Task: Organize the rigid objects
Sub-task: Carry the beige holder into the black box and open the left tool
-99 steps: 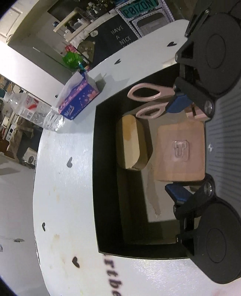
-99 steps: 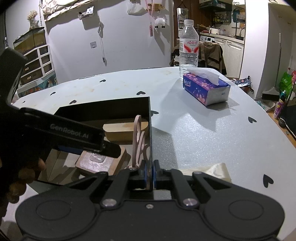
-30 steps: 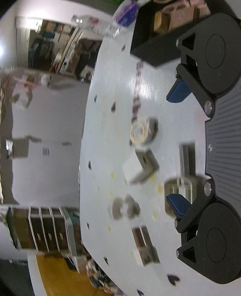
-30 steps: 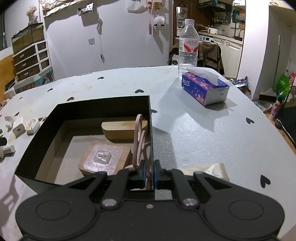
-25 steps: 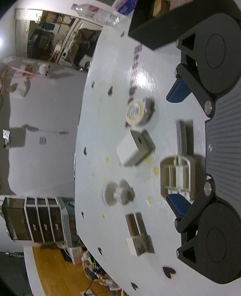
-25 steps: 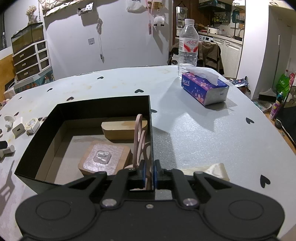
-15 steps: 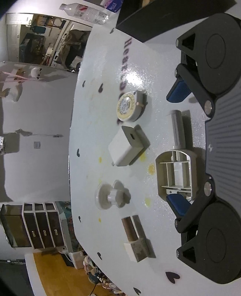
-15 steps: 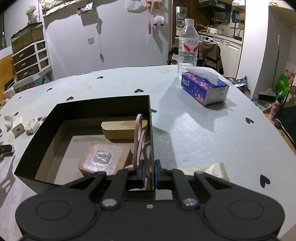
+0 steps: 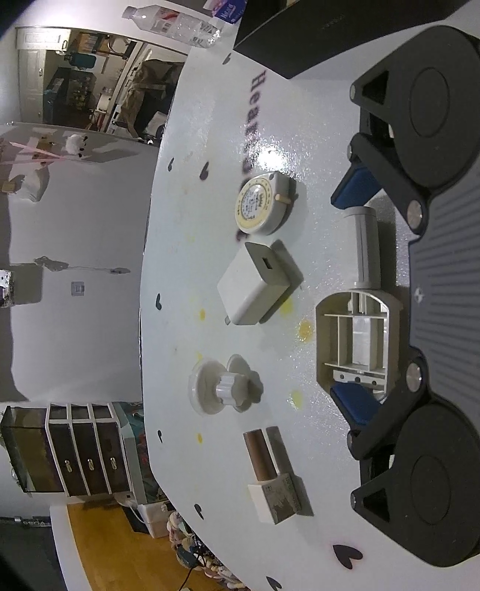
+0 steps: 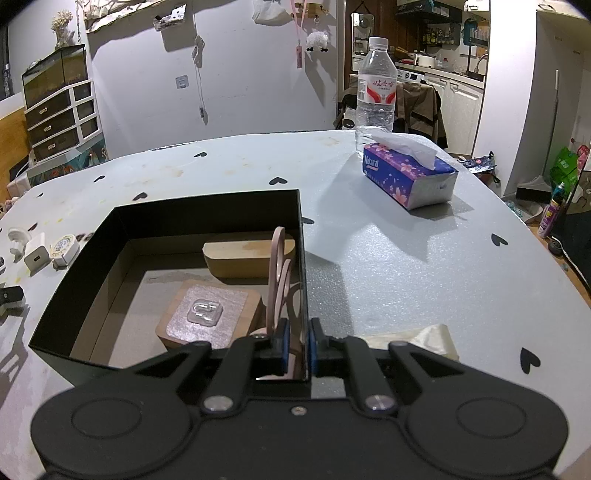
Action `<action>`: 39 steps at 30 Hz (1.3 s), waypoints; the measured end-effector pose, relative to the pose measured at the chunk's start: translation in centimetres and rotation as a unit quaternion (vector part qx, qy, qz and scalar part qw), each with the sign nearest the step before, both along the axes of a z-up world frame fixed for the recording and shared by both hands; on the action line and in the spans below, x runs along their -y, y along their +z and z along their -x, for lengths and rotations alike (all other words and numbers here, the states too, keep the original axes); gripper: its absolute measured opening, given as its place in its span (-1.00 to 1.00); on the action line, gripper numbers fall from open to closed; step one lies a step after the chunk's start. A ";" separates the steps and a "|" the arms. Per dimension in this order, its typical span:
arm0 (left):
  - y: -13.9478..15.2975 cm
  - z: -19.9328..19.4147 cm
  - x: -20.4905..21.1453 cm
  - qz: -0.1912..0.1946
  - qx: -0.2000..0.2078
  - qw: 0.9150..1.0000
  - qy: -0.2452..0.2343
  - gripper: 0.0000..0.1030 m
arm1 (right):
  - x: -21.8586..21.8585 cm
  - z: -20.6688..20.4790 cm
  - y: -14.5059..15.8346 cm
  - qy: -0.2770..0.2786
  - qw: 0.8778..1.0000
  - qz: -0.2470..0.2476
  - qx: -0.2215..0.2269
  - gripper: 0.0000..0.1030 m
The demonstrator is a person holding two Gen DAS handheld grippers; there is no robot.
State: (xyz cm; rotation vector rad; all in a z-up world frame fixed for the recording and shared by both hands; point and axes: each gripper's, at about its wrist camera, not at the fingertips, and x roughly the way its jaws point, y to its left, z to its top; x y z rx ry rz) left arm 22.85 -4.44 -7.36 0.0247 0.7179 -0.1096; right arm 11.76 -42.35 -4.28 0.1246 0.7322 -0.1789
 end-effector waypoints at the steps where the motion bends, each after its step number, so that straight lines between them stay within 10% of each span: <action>1: 0.0 0.0 0.0 0.001 0.000 1.000 -0.001 0.92 | 0.0 0.0 0.0 0.000 1.000 0.000 0.000 -0.78; 20: 5.9 3.0 6.5 0.039 0.085 0.987 -0.128 0.92 | -0.1 -0.1 0.0 0.000 1.000 0.000 0.000 -0.78; 39: 4.3 2.7 20.8 0.008 0.057 0.914 -0.402 0.92 | -0.2 -0.2 0.1 -0.001 1.000 0.000 -0.001 -0.78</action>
